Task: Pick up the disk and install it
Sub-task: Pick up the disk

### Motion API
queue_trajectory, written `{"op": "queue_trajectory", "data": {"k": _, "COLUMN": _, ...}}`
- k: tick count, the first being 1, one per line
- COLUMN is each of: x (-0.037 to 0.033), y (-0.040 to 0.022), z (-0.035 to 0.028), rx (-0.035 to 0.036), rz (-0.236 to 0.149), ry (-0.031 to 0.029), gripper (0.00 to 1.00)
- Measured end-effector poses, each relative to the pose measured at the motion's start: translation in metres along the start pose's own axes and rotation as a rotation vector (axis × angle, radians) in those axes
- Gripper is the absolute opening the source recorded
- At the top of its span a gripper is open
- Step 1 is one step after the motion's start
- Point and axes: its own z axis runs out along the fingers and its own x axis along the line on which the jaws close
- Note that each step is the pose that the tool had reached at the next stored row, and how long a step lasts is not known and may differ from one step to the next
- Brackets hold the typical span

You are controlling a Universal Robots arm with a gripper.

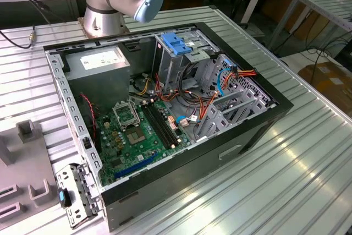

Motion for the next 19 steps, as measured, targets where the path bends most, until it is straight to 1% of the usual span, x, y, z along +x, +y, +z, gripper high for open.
{"op": "queue_trajectory", "data": {"k": 2, "x": 0.0000, "y": 0.0000, "z": 0.0000, "rx": -0.0007, "rz": -0.028, "ry": 0.0012, "gripper": 0.11}}
{"op": "queue_trajectory", "data": {"k": 4, "x": 0.0000, "y": 0.0000, "z": 0.0000, "rx": -0.0018, "rz": -0.072, "ry": 0.0032, "gripper": 0.11}}
{"op": "queue_trajectory", "data": {"k": 7, "x": -0.0001, "y": 0.0000, "z": 0.0000, "rx": -0.0039, "rz": -0.160, "ry": 0.0071, "gripper": 0.11}}
{"op": "queue_trajectory", "data": {"k": 8, "x": 0.0000, "y": 0.0000, "z": 0.0000, "rx": -0.0048, "rz": -0.200, "ry": 0.0090, "gripper": 0.11}}
{"op": "queue_trajectory", "data": {"k": 12, "x": 0.0000, "y": 0.0000, "z": 0.0000, "rx": -0.0071, "rz": -0.293, "ry": 0.0131, "gripper": 0.11}}
{"op": "queue_trajectory", "data": {"k": 13, "x": 0.0000, "y": 0.0000, "z": 0.0002, "rx": -0.0083, "rz": -0.345, "ry": 0.0154, "gripper": 0.11}}
{"op": "queue_trajectory", "data": {"k": 16, "x": 0.0000, "y": 0.0000, "z": 0.0003, "rx": -0.0100, "rz": -0.416, "ry": 0.0185, "gripper": 0.11}}
{"op": "queue_trajectory", "data": {"k": 19, "x": 0.0000, "y": 0.0000, "z": 0.0004, "rx": -0.0114, "rz": -0.475, "ry": 0.0212, "gripper": 0.11}}
